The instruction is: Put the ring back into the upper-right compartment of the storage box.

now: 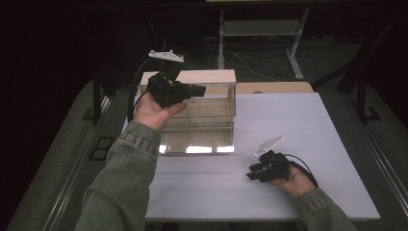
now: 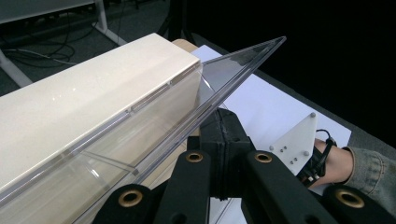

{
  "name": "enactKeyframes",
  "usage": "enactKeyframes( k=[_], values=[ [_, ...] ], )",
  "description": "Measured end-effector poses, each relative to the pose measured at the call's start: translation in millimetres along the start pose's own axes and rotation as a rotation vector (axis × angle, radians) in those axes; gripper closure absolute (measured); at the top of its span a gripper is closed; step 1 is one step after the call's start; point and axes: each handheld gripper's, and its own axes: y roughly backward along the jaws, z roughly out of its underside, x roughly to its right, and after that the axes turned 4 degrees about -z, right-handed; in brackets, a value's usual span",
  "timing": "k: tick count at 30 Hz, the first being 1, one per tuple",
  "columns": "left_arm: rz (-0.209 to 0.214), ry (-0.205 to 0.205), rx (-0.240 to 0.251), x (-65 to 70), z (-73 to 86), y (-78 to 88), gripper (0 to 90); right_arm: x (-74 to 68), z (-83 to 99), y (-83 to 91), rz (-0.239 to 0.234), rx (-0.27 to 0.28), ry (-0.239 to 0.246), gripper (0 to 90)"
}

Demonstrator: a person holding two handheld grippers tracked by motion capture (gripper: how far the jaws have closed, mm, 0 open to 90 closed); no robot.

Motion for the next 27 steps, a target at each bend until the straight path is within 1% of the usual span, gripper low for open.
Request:
enactKeyframes(
  k=[4,5,6,7,15,19,20,24,27],
  values=[
    [0.000,0.000,-0.004,0.1,-0.4,-0.6,89.2,0.9,0.5,0.4,0.024,-0.003,-0.005,80.2],
    [0.000,-0.002,-0.006,0.1,-0.7,-0.6,89.1,1.0,0.5,0.4,0.030,-0.003,-0.003,82.2],
    [0.000,-0.004,-0.009,0.2,-0.9,-0.8,89.1,1.0,0.5,0.4,0.030,-0.003,-0.003,82.2],
    [0.002,-0.007,-0.005,0.2,-0.9,-1.1,89.1,0.9,0.5,0.3,0.041,-0.004,-0.004,84.8],
    [-0.002,-0.003,-0.010,1.2,-1.7,-2.0,89.2,1.5,0.9,0.7,0.041,-0.006,-0.007,85.8],
    [-0.003,-0.002,-0.011,1.3,-1.6,-2.3,89.2,2.7,0.8,1.6,0.029,-0.011,-0.015,86.0],
    [-0.002,-0.002,-0.012,1.2,-1.7,-2.5,89.2,3.8,1.1,2.2,0.021,-0.014,-0.024,86.1],
    [0.001,-0.008,-0.014,1.1,-1.9,-3.7,89.2,3.4,1.2,3.2,0.017,-0.023,-0.021,86.2],
    [0.006,-0.003,-0.013,1.4,-2.3,-6.1,89.2,2.2,0.1,3.6,0.017,-0.030,-0.031,86.3]
  ],
)
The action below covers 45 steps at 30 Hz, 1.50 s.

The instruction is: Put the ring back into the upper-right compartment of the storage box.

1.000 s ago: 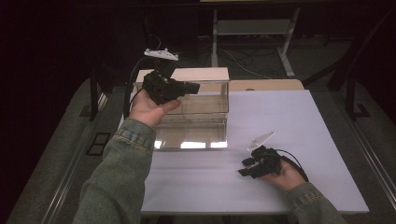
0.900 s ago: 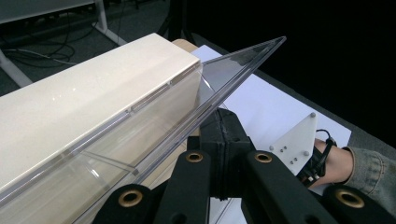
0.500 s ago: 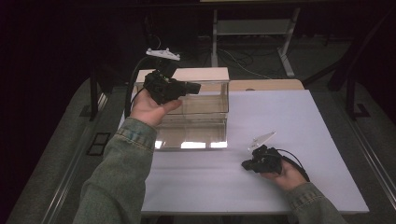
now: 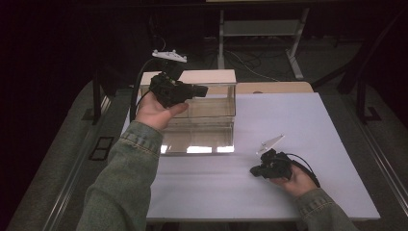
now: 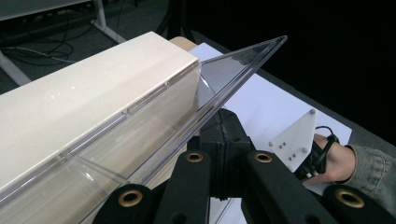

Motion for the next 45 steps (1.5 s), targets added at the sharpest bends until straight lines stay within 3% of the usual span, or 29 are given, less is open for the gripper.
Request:
enactKeyframes(
  k=[9,10,20,29,45],
  values=[
    [0.003,-0.005,-0.001,0.4,-0.5,-2.2,89.1,-0.5,-1.2,5.6,-0.050,0.015,-0.020,86.3],
    [0.002,-0.006,-0.001,0.2,-0.6,-1.7,89.2,0.0,-1.3,9.2,-0.074,0.031,-0.026,86.3],
    [-0.005,-0.005,-0.006,0.4,-1.3,0.5,89.2,-0.9,-4.2,31.9,-0.139,0.127,-0.063,86.2],
    [-0.006,-0.010,-0.009,0.3,-2.1,1.9,89.1,-2.1,-10.0,43.9,-0.184,0.161,-0.073,86.2],
    [-0.008,-0.010,-0.006,0.4,-1.7,2.4,89.2,-1.9,-21.5,59.1,-0.167,0.151,-0.063,86.2]
  ],
)
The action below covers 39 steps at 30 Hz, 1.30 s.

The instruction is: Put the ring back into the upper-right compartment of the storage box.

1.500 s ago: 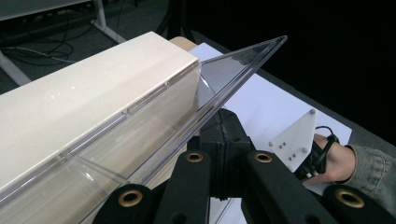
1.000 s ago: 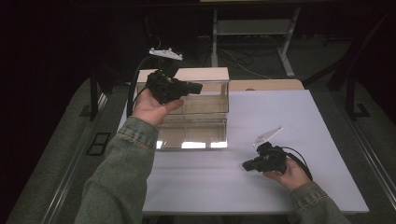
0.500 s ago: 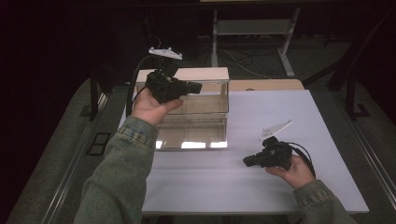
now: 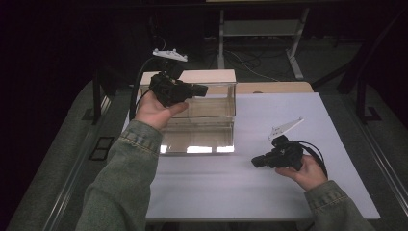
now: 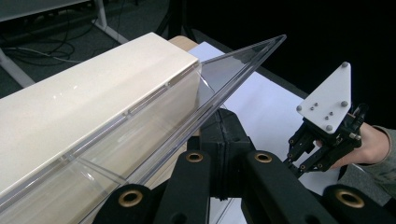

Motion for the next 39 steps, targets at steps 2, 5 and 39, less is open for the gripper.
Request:
enactKeyframes(
  k=[2,5,39],
  values=[
    [0.000,0.000,0.000,0.0,0.1,0.0,89.2,-0.5,-2.1,1.9,0.007,-0.006,0.000,86.2],
    [0.001,0.000,0.003,-0.3,0.1,-0.1,89.1,-2.2,-6.2,5.3,0.007,-0.010,0.008,86.2],
    [0.001,-0.005,0.005,-1.4,-1.0,-2.0,89.2,-22.0,-65.9,42.7,0.052,0.010,0.107,86.2]
  ],
)
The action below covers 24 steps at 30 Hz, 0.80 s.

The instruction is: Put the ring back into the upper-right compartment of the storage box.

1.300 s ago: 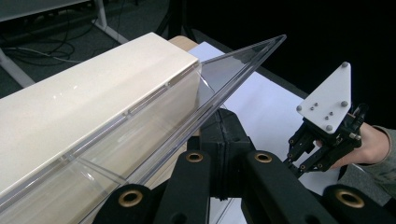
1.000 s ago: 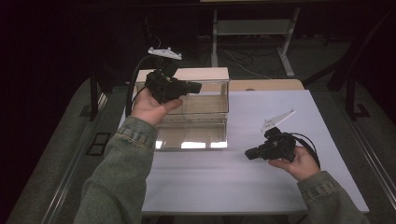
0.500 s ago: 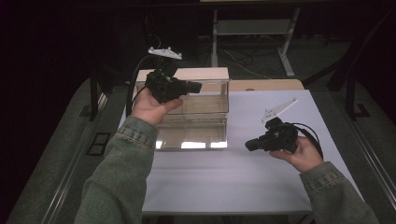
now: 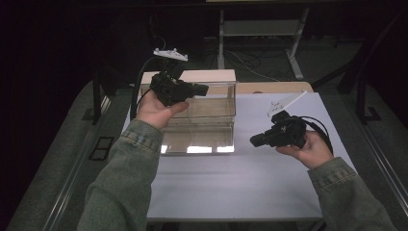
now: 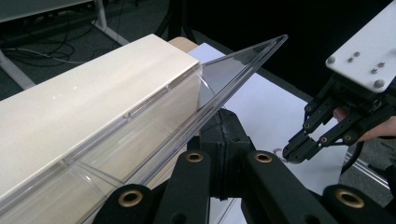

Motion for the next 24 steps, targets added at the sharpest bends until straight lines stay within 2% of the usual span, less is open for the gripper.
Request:
enactKeyframes(
  k=[10,24],
  values=[
    [-0.004,-0.004,-0.004,0.3,0.4,-0.1,89.2,-2.9,-21.9,6.3,0.006,0.011,0.027,86.2],
    [-0.003,-0.003,0.000,1.1,0.3,0.1,89.2,-6.0,-46.9,4.5,0.008,0.028,0.069,86.1]
  ],
)
